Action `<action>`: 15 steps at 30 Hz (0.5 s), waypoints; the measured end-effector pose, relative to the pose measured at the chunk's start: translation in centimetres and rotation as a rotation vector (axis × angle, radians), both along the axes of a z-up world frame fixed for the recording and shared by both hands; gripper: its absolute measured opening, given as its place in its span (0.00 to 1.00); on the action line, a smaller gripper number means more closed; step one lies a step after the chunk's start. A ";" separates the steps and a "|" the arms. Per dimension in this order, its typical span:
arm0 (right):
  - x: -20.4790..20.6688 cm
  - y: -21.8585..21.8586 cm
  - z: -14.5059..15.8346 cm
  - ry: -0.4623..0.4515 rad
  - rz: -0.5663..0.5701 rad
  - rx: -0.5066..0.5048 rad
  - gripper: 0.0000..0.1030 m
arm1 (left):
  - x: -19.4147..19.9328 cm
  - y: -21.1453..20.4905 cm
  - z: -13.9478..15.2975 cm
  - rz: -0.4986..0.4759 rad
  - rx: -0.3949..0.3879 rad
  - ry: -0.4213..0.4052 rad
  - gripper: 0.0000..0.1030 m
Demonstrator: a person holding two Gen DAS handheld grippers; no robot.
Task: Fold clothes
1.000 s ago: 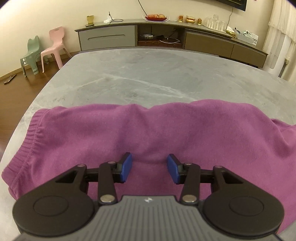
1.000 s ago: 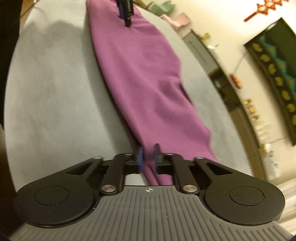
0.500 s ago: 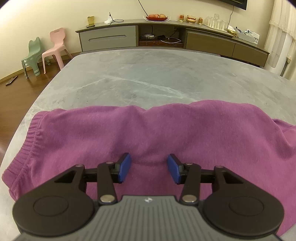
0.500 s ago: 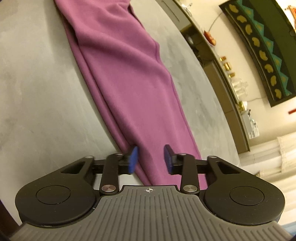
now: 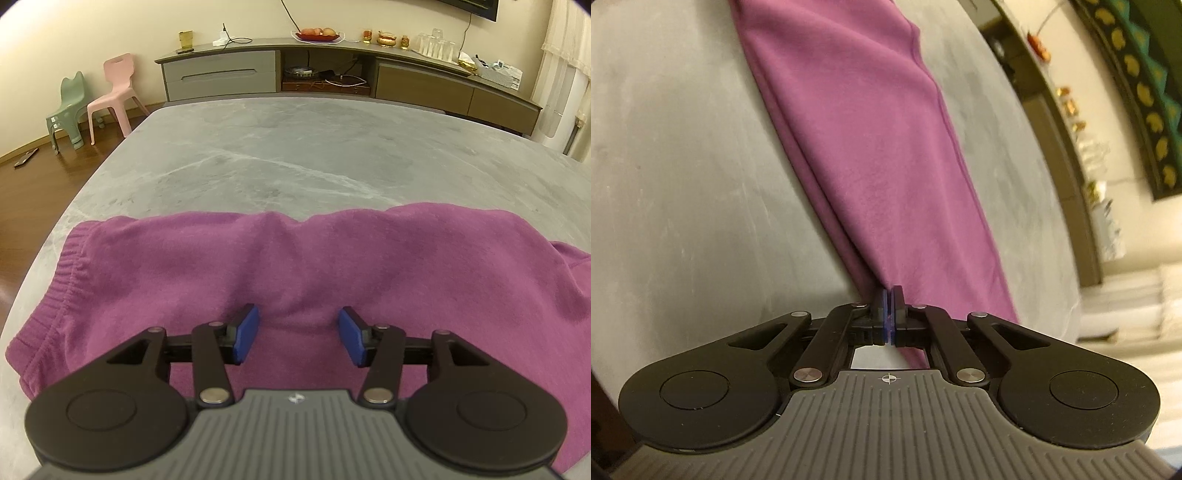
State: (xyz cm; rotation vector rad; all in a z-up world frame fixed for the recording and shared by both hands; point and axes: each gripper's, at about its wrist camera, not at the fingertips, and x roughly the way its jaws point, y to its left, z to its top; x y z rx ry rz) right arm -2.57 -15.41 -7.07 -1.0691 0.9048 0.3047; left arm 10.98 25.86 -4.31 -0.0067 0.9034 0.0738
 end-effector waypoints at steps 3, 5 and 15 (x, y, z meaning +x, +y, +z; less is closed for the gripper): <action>1.1 -0.9 2.1 0.106 -0.040 0.109 0.00 | 0.0 -0.1 0.0 0.005 0.016 -0.001 0.55; 1.7 -2.0 4.6 0.113 -0.093 0.259 0.00 | 0.0 0.0 0.0 0.007 0.013 -0.001 0.55; 5.4 -14.2 3.5 0.071 -0.583 0.715 0.43 | -0.1 0.1 0.1 0.031 0.007 -0.003 0.60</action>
